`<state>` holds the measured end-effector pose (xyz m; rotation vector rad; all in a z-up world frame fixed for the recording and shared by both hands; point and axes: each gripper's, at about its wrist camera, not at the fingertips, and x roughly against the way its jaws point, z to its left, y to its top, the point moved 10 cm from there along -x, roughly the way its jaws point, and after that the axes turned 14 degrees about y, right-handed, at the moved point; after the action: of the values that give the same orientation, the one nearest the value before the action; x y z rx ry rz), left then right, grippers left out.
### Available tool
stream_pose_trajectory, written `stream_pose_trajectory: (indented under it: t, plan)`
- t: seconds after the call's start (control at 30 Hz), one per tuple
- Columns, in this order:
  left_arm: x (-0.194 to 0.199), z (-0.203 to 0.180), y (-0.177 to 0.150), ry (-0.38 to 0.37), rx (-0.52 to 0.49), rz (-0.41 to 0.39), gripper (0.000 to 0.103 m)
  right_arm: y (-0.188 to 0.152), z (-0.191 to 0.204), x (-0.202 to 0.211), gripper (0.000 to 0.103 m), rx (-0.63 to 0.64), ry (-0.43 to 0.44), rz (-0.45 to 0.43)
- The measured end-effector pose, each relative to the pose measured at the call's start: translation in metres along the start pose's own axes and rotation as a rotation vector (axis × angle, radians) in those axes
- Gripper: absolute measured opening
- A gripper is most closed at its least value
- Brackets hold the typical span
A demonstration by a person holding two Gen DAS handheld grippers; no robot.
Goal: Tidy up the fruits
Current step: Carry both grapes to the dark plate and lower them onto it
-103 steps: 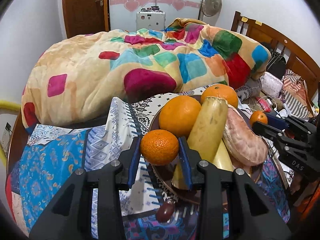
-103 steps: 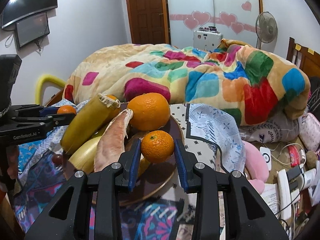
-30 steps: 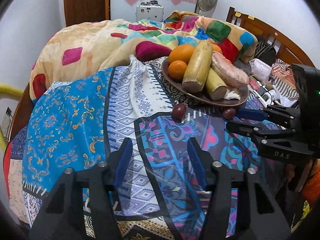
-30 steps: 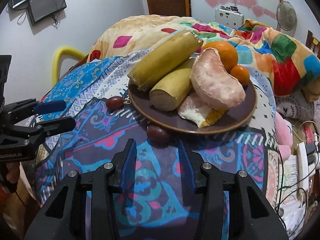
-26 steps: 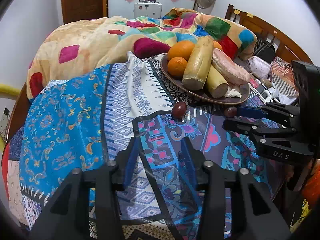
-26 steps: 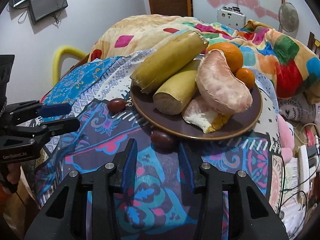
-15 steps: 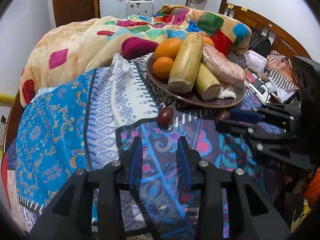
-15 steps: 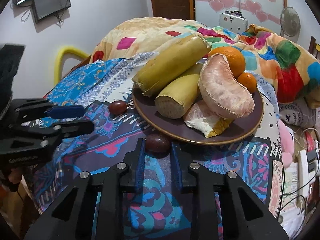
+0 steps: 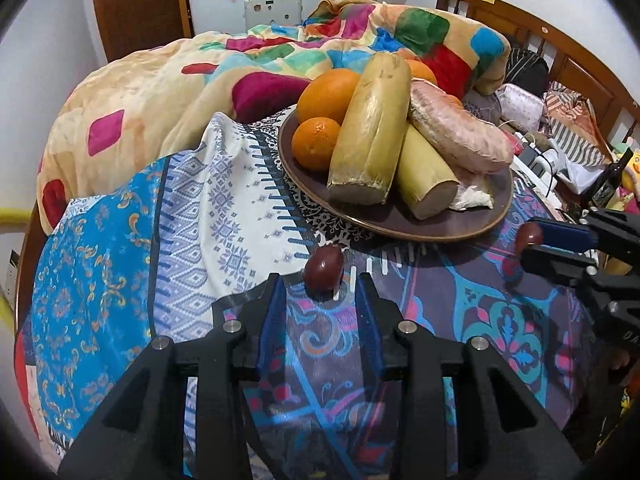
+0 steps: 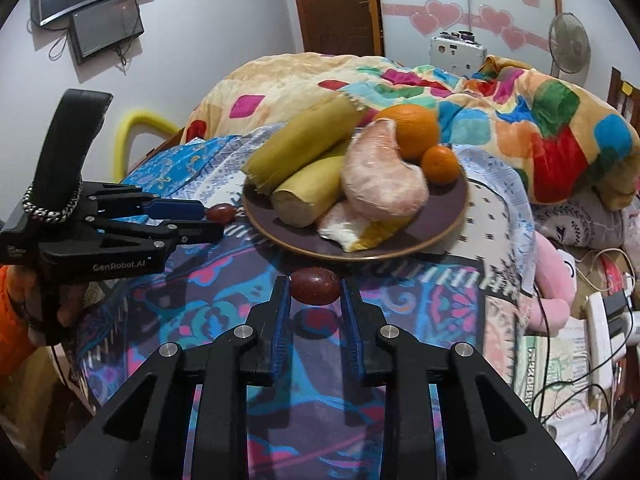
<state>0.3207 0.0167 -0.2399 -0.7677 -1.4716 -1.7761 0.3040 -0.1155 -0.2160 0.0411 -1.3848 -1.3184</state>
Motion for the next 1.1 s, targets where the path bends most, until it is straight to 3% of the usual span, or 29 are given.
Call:
stream_pose_trajectory:
  t: [0.17, 0.33, 0.5, 0.83, 1.1]
  plan:
    - [-0.005, 0.000, 0.005, 0.011, 0.007, -0.002, 0.037, 0.001, -0.009, 0.005, 0.024, -0.001, -0.014, -0.018]
    - [-0.004, -0.001, 0.007, 0.012, 0.008, -0.019, 0.019, 0.005, -0.009, 0.008, 0.024, -0.006, -0.006, -0.040]
    - [0.005, -0.003, 0.008, 0.022, -0.003, -0.048, 0.018, 0.008, -0.014, 0.010, 0.024, -0.018, -0.007, -0.057]
    - [0.042, -0.019, 0.024, -0.067, 0.006, -0.118, 0.018, 0.022, -0.022, 0.013, 0.024, -0.005, -0.044, -0.081]
    - [0.039, -0.040, 0.032, -0.095, -0.006, -0.127, 0.018, 0.026, -0.030, 0.004, 0.024, 0.017, -0.074, -0.056]
